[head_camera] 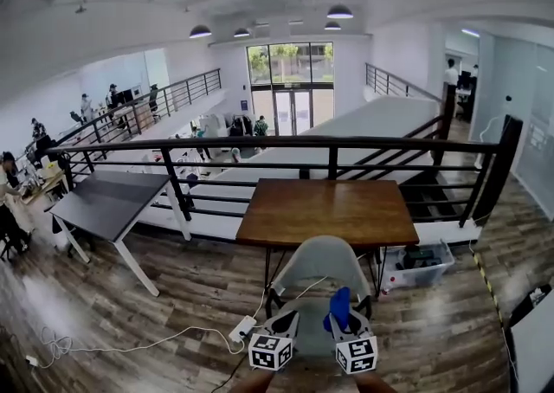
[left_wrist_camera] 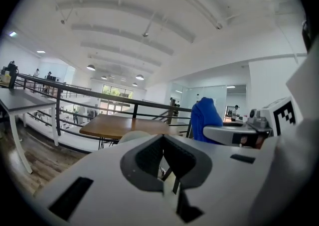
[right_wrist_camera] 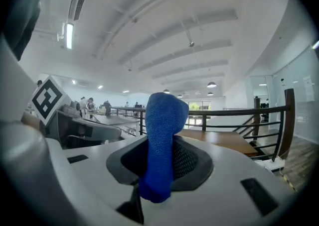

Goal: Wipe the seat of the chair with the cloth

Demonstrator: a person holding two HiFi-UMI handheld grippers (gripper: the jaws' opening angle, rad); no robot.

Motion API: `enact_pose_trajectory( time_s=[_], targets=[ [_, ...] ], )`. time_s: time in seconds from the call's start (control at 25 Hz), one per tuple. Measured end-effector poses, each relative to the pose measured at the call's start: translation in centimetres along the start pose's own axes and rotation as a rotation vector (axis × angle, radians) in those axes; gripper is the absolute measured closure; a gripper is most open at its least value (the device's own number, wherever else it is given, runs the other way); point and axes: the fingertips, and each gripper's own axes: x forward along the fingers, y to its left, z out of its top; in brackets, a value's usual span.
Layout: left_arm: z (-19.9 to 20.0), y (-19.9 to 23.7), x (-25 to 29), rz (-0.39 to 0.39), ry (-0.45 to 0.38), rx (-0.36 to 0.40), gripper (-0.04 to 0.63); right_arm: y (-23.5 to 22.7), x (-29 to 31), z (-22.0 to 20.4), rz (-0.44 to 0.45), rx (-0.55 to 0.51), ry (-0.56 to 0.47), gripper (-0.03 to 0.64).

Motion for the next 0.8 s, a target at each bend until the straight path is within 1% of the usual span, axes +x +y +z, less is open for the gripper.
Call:
enact_pose_trajectory(
  time_s=[0.2,0.4,0.8],
  targets=[
    [0.1,-2.0,0.0,0.008,-0.015,-0.004,0.588,-0.7,-1.0,0.4,0.021,-0.010,-0.016,0.508],
    [-0.2,-3.1,0.2,0.019,-0.012,-0.001,0.588,-1.3,-1.6,0.1,0.036,-0.014,-0.009,0.508],
    [-0.4,-4.7,-0.3,0.011,0.007,0.022,0.588,-3.0,-3.0,0.3,-0.013,0.020,-0.015,0.508]
  ],
)
